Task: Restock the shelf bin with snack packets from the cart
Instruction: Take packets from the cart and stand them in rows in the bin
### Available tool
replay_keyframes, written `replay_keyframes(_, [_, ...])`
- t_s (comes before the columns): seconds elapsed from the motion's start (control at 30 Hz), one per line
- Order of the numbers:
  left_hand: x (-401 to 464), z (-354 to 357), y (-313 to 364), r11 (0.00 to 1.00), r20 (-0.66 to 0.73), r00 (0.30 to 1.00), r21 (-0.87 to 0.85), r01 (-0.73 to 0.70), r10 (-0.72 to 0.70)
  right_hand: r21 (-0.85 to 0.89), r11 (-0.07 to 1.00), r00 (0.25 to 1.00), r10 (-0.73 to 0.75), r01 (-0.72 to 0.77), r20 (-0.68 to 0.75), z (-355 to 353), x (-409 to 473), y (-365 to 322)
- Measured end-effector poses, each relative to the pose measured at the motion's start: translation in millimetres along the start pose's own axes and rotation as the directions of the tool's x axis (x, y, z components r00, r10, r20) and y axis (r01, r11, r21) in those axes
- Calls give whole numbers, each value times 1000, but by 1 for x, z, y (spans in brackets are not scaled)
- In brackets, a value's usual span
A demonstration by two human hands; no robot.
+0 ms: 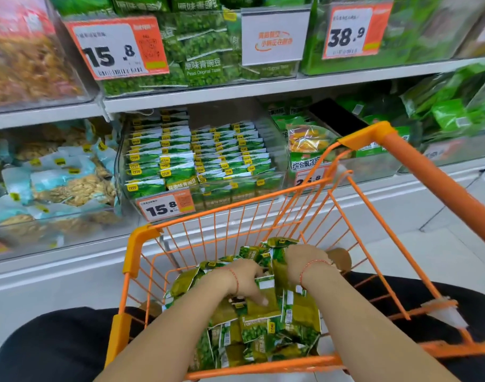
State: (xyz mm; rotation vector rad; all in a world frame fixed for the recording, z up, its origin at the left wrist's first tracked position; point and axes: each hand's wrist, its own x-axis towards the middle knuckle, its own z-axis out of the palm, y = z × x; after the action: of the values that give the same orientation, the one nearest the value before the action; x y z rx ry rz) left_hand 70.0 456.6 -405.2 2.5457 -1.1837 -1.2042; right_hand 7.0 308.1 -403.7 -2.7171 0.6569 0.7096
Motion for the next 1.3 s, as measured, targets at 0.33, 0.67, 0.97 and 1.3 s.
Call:
replay_keyframes(0.33, [-100,-70,-45,800,-560,828,-501,-331,-9,424,791,886,-306,440,-349,-48,-43,-35])
replay_keyframes(0.67, [-103,-38,-18,588,-778,623,-545,-598,-87,631,274,688,-316,725,-653,-51,-61,-56])
replay_keyframes(0.97, [-101,-33,-22,343,-737,606,-676,-652,-300,587,346,680,-321,732,-659,-47,-62,-63])
replay_keyframes(1.3, [-114,-42,-39,-165,-629,695,-689,-706,-348,924,99,880,-358,369,-313,-55,-63,-59])
